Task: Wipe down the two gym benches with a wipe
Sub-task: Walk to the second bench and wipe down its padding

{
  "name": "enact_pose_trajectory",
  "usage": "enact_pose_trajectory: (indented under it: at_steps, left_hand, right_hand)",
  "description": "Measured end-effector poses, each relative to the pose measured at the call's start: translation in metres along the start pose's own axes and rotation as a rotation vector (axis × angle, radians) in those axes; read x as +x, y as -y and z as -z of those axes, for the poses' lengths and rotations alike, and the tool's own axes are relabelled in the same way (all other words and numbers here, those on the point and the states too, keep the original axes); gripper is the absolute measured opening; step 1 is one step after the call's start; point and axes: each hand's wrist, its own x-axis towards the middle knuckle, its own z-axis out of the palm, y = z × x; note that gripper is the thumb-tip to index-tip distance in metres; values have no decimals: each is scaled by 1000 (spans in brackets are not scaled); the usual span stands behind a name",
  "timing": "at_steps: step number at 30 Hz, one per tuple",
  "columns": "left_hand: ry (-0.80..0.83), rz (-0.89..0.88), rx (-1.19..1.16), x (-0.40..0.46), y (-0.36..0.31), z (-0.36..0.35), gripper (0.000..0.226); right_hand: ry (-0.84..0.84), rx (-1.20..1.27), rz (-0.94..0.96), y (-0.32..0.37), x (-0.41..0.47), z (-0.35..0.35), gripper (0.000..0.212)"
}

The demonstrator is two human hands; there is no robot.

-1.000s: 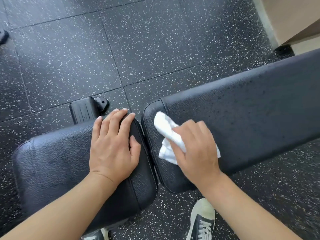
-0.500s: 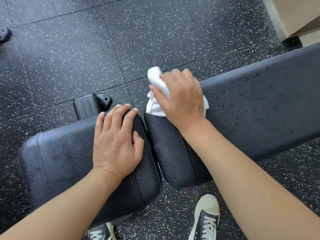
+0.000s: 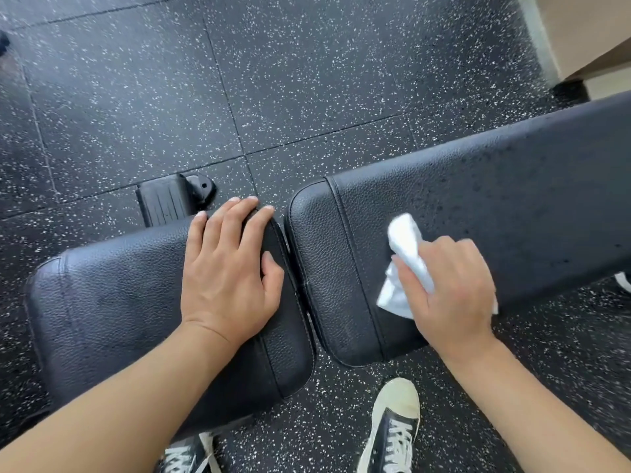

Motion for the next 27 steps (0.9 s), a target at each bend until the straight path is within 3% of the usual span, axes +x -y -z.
enact_pose_trajectory:
  at_steps: [8, 13, 17, 21, 27]
  left_hand:
    - [-20, -13, 13, 1, 2, -2, 58]
    - [-20, -17, 8, 1, 0, -3, 57]
    - [-3, -19, 19, -1, -4, 0, 57]
    - [43, -52, 40, -1, -4, 3, 57]
    - [133, -172, 84, 3, -8, 4, 68]
  right_hand:
    - [-4, -23, -133, 67, 138, -48, 25]
    - [87, 36, -97, 68, 81, -21, 27]
    - [126, 13, 68, 55, -9, 10, 19]
    - [143, -16, 235, 26, -16, 17, 19]
    - [69, -16, -181, 20, 68, -6, 31]
